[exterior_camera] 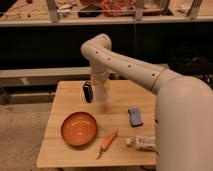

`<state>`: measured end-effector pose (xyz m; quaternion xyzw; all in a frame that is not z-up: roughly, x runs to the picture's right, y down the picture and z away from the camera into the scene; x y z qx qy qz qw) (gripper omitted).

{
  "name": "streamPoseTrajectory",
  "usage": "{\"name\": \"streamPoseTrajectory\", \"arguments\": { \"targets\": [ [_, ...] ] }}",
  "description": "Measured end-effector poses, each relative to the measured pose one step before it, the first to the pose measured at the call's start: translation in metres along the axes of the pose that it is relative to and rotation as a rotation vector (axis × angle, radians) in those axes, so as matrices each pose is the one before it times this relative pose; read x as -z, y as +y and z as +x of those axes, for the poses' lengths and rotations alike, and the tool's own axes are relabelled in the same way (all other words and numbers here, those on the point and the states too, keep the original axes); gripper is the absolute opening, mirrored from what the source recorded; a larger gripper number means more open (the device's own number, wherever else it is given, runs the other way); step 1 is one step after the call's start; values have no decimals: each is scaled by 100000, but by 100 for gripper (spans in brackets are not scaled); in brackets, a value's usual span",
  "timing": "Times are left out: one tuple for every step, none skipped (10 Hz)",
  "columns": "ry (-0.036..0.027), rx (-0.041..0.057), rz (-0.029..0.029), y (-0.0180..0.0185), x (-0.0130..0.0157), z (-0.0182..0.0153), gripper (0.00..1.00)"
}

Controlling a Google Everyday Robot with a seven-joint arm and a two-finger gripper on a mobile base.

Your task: Place the ceramic cup over the eraser

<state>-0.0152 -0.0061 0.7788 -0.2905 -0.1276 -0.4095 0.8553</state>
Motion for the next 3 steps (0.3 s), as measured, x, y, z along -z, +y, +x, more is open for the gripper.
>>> {"name": "streamPoseTrajectory", "arguments": {
  "targets": [
    [990, -980, 1130, 89, 965, 372, 0],
    [901, -940, 1169, 47, 1095, 457, 0],
    [1453, -1459, 599, 219, 1632, 858, 0]
  ]
}}
